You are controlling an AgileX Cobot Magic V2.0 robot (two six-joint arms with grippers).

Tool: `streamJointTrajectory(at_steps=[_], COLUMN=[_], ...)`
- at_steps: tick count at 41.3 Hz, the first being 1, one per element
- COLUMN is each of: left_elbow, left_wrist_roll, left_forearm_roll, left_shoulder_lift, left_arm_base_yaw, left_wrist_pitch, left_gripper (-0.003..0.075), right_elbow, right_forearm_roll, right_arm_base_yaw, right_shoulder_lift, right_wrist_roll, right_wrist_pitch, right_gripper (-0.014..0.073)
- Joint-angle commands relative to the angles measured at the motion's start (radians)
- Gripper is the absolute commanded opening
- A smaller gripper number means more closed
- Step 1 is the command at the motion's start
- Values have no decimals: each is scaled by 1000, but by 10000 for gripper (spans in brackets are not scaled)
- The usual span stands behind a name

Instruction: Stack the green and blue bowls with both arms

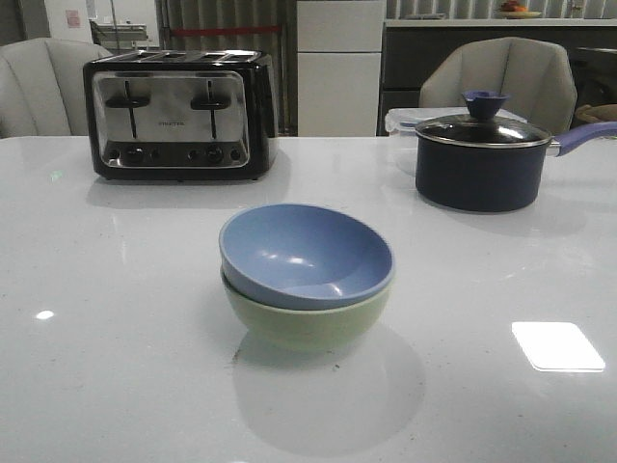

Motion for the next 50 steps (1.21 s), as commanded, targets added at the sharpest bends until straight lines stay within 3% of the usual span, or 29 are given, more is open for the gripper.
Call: streamJointTrajectory(at_steps=[1, 20, 27, 30, 35, 50], left_elbow=[-26, -26, -18, 15, 143, 534], left_wrist_roll=[-9, -9, -7, 21, 166, 149], left_forearm_roll=[1, 1, 4, -11, -97, -124], left_shoulder_lift=[2, -2, -61, -106, -235, -503], left_arm_base_yaw=[-8, -6, 93, 153, 257, 468], left_wrist_pitch=[-63, -63, -74, -148, -379, -708], left_gripper=[96, 93, 94, 94, 94, 94], right_elbow=[-26, -26, -26, -26, -26, -26], right_forearm_roll=[1, 1, 1, 1, 1, 1], right_arm_base_yaw=[-4, -4, -4, -4, -4, -4], right_shoulder_lift=[-7, -7, -7, -7, -7, -7], right_wrist_roll=[-10, -10, -10, -10, -10, -10], right_wrist_pitch=[-41, -29, -29, -29, -29, -29], right_gripper=[29, 29, 29, 29, 29, 29])
